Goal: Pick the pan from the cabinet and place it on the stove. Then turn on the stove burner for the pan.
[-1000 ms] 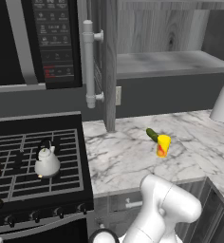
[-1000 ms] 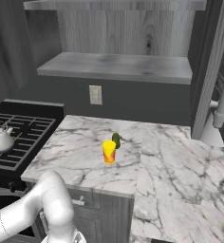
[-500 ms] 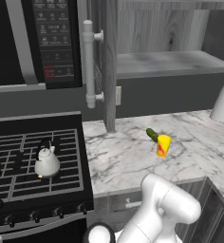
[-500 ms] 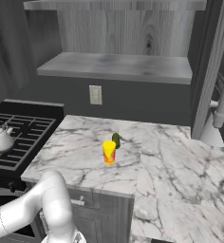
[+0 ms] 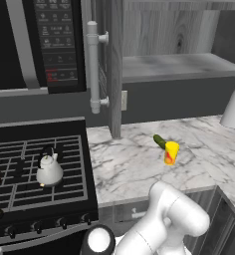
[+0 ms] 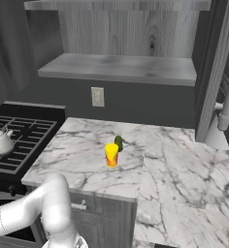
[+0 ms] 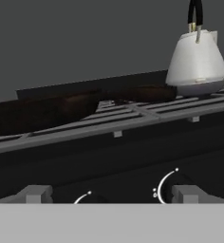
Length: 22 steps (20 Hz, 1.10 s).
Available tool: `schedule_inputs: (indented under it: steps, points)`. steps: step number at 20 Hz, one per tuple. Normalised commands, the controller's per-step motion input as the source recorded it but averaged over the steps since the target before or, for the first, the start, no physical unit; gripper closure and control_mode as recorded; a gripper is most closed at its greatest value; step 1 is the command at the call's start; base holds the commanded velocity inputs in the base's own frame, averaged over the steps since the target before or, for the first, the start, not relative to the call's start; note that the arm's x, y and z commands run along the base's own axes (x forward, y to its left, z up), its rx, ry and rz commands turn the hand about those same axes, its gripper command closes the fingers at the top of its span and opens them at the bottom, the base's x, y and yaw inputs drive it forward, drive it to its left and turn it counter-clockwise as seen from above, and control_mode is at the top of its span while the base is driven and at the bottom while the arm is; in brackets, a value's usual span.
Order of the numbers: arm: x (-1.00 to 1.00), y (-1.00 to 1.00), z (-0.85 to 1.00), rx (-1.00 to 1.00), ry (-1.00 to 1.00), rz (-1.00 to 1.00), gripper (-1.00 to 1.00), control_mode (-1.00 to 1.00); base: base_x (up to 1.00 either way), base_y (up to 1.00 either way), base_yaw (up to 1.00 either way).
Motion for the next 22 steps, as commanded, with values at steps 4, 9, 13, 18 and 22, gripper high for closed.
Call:
schedule_inputs:
  steps: [4, 9, 13, 18, 22]
  points:
    - [0.04, 0.00, -0.17, 0.00, -0.05, 0.00, -1.00, -1.00, 0.00, 0.00, 0.00]
    - [0.00, 0.00, -0.15, 0.00, -0.04, 0.00, -1.00, -1.00, 0.00, 0.00, 0.00]
    - [0.00, 0.00, -0.10, 0.01, -0.03, 0.00, -1.00, -1.00, 0.00, 0.00, 0.00]
    - [0.06, 0.00, -0.02, 0.02, -0.02, 0.00, -1.00, -1.00, 0.00, 0.00, 0.00]
    - [0.05, 0.00, -0.02, 0.01, -0.01, 0.00, -1.00, -1.00, 0.00, 0.00, 0.00]
